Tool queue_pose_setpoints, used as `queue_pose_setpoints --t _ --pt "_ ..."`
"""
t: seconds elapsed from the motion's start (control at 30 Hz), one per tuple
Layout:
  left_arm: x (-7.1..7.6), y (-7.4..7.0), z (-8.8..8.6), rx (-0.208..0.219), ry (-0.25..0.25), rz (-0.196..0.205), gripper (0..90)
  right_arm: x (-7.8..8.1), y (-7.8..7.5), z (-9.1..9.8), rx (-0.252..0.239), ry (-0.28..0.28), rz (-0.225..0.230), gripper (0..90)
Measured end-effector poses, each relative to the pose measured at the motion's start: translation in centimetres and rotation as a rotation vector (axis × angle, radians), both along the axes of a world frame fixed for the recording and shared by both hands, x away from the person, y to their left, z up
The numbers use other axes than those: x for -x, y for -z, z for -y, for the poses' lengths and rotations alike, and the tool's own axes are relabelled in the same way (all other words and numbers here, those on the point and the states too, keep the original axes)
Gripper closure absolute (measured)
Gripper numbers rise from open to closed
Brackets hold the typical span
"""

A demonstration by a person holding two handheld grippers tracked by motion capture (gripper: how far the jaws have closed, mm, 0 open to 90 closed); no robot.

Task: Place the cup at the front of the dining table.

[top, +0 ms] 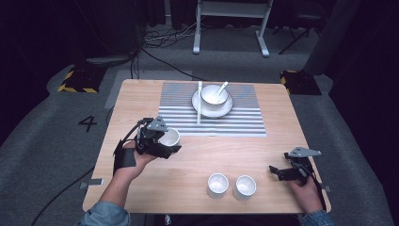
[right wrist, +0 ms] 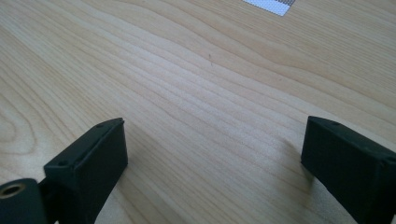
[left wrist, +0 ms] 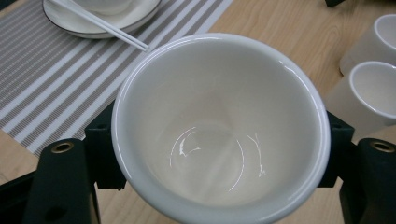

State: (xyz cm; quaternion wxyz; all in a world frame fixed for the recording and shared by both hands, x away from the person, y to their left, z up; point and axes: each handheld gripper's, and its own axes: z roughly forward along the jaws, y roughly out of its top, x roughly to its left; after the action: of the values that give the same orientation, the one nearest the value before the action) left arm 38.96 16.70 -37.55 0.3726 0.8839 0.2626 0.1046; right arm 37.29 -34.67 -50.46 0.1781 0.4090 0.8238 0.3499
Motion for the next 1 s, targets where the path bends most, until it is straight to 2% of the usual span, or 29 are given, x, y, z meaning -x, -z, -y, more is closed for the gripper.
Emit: queue_pose_setpoints --t 0.03,0.1,0.2,0.33,0.43,0.47,0.5,0.73,1.0 --pt "0.0 0.0 0.0 0.000 0.000 0.000 26.5 0.0 0.0 0.0 0.000 0.000 0.000 6.9" --pt "-0.9 -0.4 0.1 0.005 0.009 0.008 26.5 0.0 0.0 0.0 0.000 0.002 0.000 6.9" --pt "-2.0 -0.9 0.0 -0.011 0.005 0.030 26.5 0.0 0.0 0.0 0.000 0.002 0.000 6.9" --pt "-3.1 -1.5 -0.1 -0.006 0.003 0.036 26.5 0.0 0.0 0.0 0.000 0.002 0.000 6.9" --pt "-4.5 -2.0 0.1 -0.017 0.011 0.037 26.5 0.0 0.0 0.0 0.000 0.002 0.000 6.9" --pt "-4.5 -2.0 0.1 -0.017 0.011 0.037 26.5 0.0 0.0 0.0 0.000 0.003 0.000 6.9" --pt "-5.2 -2.1 0.3 -0.021 0.014 0.034 26.5 0.0 0.0 0.0 0.000 0.003 0.000 6.9" --pt "-7.5 -2.3 0.3 -0.017 0.012 0.033 26.5 0.0 0.0 -0.1 0.001 0.008 -0.001 6.3" --pt "-9.3 -2.0 0.0 -0.007 0.001 0.033 26.5 0.0 0.0 -0.1 0.001 0.012 -0.003 6.0"
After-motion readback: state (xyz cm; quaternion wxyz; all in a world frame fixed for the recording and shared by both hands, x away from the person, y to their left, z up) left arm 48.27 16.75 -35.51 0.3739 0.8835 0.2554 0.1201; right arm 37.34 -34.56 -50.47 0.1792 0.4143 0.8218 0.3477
